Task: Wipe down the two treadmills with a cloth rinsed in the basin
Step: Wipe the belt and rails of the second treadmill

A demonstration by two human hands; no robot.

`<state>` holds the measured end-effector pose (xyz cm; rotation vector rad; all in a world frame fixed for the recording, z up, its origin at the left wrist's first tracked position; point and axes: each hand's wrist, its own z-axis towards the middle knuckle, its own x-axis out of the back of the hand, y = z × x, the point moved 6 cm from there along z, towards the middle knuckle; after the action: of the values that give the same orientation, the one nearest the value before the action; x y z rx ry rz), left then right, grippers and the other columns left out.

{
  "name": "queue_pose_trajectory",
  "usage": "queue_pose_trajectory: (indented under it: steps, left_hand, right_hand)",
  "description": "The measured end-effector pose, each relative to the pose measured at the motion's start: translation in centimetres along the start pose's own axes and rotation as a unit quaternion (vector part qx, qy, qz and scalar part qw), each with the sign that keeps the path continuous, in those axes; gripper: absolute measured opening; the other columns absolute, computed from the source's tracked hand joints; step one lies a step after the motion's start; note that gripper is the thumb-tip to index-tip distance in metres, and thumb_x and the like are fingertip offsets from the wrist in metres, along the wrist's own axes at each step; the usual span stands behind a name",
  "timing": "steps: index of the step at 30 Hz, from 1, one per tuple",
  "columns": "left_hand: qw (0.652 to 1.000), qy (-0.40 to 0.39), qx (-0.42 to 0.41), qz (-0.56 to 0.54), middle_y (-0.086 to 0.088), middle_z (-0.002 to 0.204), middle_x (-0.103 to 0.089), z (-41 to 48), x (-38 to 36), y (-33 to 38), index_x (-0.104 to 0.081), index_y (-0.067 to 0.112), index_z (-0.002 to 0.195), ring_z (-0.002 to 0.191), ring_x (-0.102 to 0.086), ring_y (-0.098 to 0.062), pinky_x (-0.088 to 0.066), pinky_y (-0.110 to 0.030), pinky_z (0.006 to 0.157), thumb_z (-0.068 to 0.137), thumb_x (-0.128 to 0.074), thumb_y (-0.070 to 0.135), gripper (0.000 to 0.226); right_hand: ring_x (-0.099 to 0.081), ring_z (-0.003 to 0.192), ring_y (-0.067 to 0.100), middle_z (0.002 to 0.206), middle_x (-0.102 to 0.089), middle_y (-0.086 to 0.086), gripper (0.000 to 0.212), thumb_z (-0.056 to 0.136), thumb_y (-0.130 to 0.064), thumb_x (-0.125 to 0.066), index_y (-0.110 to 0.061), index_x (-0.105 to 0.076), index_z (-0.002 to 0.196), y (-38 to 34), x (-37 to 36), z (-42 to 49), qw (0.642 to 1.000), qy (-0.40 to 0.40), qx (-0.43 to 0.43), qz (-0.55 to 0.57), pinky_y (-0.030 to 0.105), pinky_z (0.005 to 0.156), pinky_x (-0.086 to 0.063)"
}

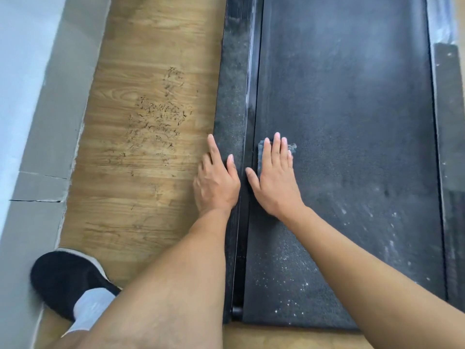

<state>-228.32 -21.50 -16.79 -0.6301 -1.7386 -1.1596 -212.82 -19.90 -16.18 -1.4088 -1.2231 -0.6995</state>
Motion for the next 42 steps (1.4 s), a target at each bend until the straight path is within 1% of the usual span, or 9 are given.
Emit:
queue_pose_trajectory:
  steps: [3, 8, 16, 22, 25, 31, 34, 39, 42]
  left_hand:
    - [1.000, 0.004, -0.005, -0.004, -0.012, 0.127, -0.059, 0.3, 0.0, 0.1, -0.013, 0.022, 0.169, 0.112, -0.061, -0.034, -0.050, -0.051, 0.083, 0.109, -0.031, 0.051, 0.068]
    - [1.000, -0.003, -0.003, -0.001, -0.011, 0.130, -0.057, 0.3, 0.0, -0.2, -0.010, 0.023, 0.169, 0.114, -0.059, -0.032, -0.049, -0.051, 0.086, 0.110, -0.029, 0.050, 0.068]
    - [1.000, 0.004, -0.005, 0.005, -0.012, 0.128, -0.059, 0.2, -0.1, -0.2, -0.012, 0.023, 0.169, 0.112, -0.061, -0.034, -0.049, -0.051, 0.084, 0.110, -0.029, 0.050, 0.067]
    - [1.000, 0.008, -0.003, -0.003, -0.013, 0.128, -0.059, 0.0, 0.0, -0.2, -0.013, 0.023, 0.169, 0.112, -0.062, -0.037, -0.049, -0.052, 0.084, 0.110, -0.030, 0.050, 0.066]
    - [1.000, 0.014, -0.001, -0.007, -0.014, 0.128, -0.060, 0.0, 0.1, -0.1, -0.015, 0.023, 0.169, 0.111, -0.062, -0.038, -0.050, -0.052, 0.083, 0.110, -0.031, 0.048, 0.065]
    - [1.000, 0.009, 0.001, -0.015, -0.012, 0.127, -0.061, 0.1, 0.1, 0.0, -0.015, 0.024, 0.169, 0.109, -0.063, -0.036, -0.050, -0.052, 0.084, 0.110, -0.028, 0.045, 0.063]
    - [1.000, 0.006, -0.005, -0.007, -0.012, 0.126, -0.061, 0.1, 0.1, -0.1, -0.014, 0.023, 0.169, 0.106, -0.063, -0.035, -0.050, -0.050, 0.083, 0.111, -0.028, 0.044, 0.063]
    - [1.000, 0.003, -0.002, -0.001, -0.012, 0.125, -0.061, -0.2, 0.6, 0.0, -0.016, 0.022, 0.169, 0.104, -0.063, -0.035, -0.049, -0.050, 0.081, 0.112, -0.030, 0.042, 0.062]
    - [1.000, 0.010, -0.001, 0.003, -0.012, 0.124, -0.062, -0.3, 0.6, 0.0, -0.017, 0.021, 0.169, 0.103, -0.063, -0.035, -0.049, -0.049, 0.080, 0.112, -0.031, 0.042, 0.062]
  right_hand:
    - [0.007, 0.161, 0.037, 0.174, 0.003, 0.020, 0.078, 0.109, -0.055, -0.027, -0.004, -0.008, 0.166, 0.3, 0.2, 4.9, 0.998, 0.028, -0.009, -0.050, 0.051, 0.131, -0.005]
    - [-0.002, 0.161, 0.037, 0.174, -0.006, 0.017, 0.068, 0.110, -0.041, -0.025, -0.005, -0.013, 0.166, 0.6, 0.7, 7.4, 0.997, 0.050, -0.021, -0.061, 0.051, 0.130, -0.011]
    - [0.008, 0.162, 0.030, 0.175, -0.001, 0.013, 0.073, 0.098, -0.025, -0.028, -0.006, -0.012, 0.166, -0.5, -2.8, -7.3, 0.999, -0.006, 0.029, -0.041, 0.049, 0.131, -0.011]
    - [0.013, 0.161, 0.029, 0.175, 0.010, 0.012, 0.076, 0.107, -0.049, -0.030, -0.009, -0.007, 0.167, -2.5, -5.9, -17.1, 0.998, -0.054, 0.012, -0.039, 0.046, 0.130, -0.006]
    - [0.013, 0.161, 0.030, 0.175, 0.010, 0.014, 0.077, 0.108, -0.055, -0.026, -0.007, -0.007, 0.167, -2.5, -5.3, -14.0, 0.998, -0.036, -0.006, -0.055, 0.047, 0.130, -0.007]
    - [0.002, 0.161, 0.036, 0.174, -0.001, 0.020, 0.072, 0.108, -0.044, -0.026, -0.003, -0.010, 0.166, -0.7, -1.2, 2.1, 0.995, 0.041, -0.073, -0.047, 0.052, 0.130, -0.010]
    - [0.004, 0.161, 0.035, 0.174, 0.001, 0.018, 0.070, 0.110, -0.040, -0.028, -0.004, -0.007, 0.166, 0.3, -0.1, 5.3, 0.997, 0.038, -0.054, -0.049, 0.050, 0.131, -0.006]
    - [0.008, 0.162, 0.030, 0.175, 0.003, 0.014, 0.067, 0.106, -0.021, -0.030, -0.006, -0.005, 0.167, 0.6, -1.2, -1.0, 0.999, 0.017, -0.003, -0.045, 0.048, 0.131, -0.008]
    - [0.015, 0.161, 0.030, 0.174, 0.011, 0.014, 0.069, 0.108, -0.028, -0.031, -0.006, -0.002, 0.167, -0.7, -3.5, -9.5, 0.999, -0.024, -0.002, -0.030, 0.049, 0.131, -0.008]
